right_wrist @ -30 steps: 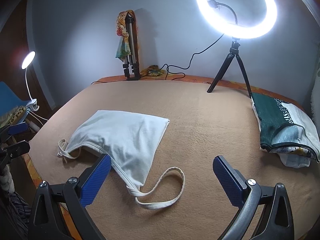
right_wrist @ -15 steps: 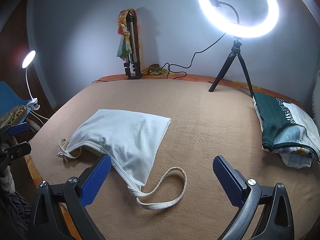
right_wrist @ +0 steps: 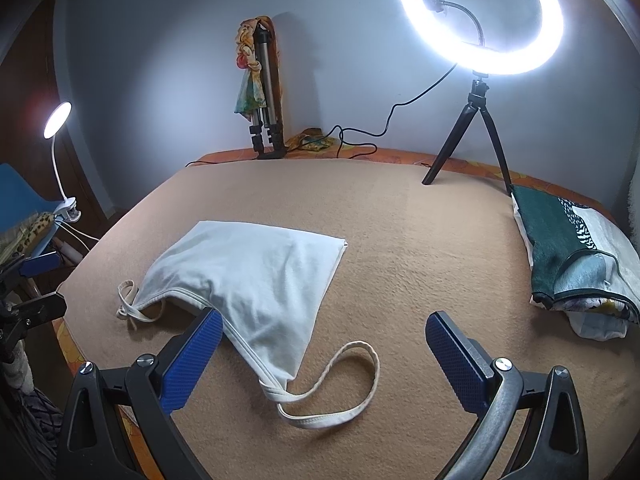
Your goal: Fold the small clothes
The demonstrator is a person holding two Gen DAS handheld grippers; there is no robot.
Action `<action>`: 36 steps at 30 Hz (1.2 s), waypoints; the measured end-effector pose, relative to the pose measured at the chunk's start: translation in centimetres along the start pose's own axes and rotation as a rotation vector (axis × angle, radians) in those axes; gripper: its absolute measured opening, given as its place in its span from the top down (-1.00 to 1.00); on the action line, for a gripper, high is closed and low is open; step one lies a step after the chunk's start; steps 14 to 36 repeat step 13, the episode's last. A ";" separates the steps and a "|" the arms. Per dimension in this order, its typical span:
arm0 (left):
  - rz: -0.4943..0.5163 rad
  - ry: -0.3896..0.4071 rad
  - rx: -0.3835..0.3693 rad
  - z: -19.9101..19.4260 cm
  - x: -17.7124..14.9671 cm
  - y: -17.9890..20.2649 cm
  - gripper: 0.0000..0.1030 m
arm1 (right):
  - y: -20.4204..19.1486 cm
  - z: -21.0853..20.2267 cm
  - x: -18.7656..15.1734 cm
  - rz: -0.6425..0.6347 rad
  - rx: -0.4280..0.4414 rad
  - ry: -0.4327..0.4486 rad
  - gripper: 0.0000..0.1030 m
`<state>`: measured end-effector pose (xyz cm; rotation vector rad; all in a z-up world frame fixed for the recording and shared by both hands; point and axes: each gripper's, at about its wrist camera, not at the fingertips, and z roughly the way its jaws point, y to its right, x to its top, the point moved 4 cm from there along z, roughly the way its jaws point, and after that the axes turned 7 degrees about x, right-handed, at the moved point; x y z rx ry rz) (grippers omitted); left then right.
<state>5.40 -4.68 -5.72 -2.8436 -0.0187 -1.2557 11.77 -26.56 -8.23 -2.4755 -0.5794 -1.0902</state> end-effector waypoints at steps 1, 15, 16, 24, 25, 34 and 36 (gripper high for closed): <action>0.000 -0.002 0.000 0.1 0.0 0.0 -0.99 | 0.0 0.1 0.0 -0.002 0.001 -0.001 -0.99; -0.009 -0.008 -0.004 0.2 -0.1 -0.4 -0.99 | -0.1 0.7 0.2 -0.004 0.005 -0.015 -0.99; -0.009 -0.008 -0.004 0.2 -0.1 -0.4 -0.99 | -0.1 0.7 0.2 -0.004 0.005 -0.015 -0.99; -0.009 -0.008 -0.004 0.2 -0.1 -0.4 -0.99 | -0.1 0.7 0.2 -0.004 0.005 -0.015 -0.99; -0.009 -0.008 -0.004 0.2 -0.1 -0.4 -0.99 | -0.1 0.7 0.2 -0.004 0.005 -0.015 -0.99; -0.009 -0.008 -0.004 0.2 -0.1 -0.4 -0.99 | -0.1 0.7 0.2 -0.004 0.005 -0.015 -0.99; -0.009 -0.008 -0.004 0.2 -0.1 -0.4 -0.99 | -0.1 0.7 0.2 -0.004 0.005 -0.015 -0.99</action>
